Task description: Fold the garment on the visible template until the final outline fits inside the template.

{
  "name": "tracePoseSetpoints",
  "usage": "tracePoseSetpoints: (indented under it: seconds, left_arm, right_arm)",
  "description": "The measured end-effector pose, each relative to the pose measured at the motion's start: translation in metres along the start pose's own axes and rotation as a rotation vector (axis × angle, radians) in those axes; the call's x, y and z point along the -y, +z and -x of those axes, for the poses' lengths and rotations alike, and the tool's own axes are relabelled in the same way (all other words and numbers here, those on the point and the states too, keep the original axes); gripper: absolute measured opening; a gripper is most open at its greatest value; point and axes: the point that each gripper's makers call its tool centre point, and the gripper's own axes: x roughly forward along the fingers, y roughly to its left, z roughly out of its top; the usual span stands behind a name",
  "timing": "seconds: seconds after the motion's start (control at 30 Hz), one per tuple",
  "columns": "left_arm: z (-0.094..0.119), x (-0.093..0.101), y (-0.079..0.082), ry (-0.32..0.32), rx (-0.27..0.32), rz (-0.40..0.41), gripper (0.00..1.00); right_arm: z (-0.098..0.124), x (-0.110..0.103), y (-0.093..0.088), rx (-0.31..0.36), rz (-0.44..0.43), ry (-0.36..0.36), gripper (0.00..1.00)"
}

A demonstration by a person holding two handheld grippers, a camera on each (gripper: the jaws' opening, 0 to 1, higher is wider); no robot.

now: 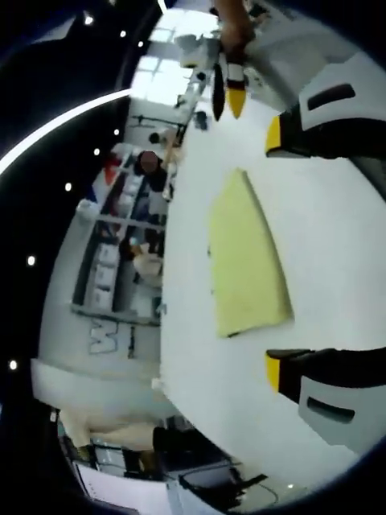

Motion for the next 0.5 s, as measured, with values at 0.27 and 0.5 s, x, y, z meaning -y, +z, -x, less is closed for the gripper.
tracePoseSetpoints:
  seconds: [0.27,0.5]
  left_arm:
    - [0.0,0.002,0.004,0.0,0.016,-0.026,0.99]
    - [0.001,0.004,0.001,-0.008,0.004,-0.028,0.98]
  right_arm:
    - [0.004,-0.008,0.007,0.012,0.062,-0.013,0.87]
    - [0.004,0.003,-0.013,-0.096,0.057,-0.055,0.76]
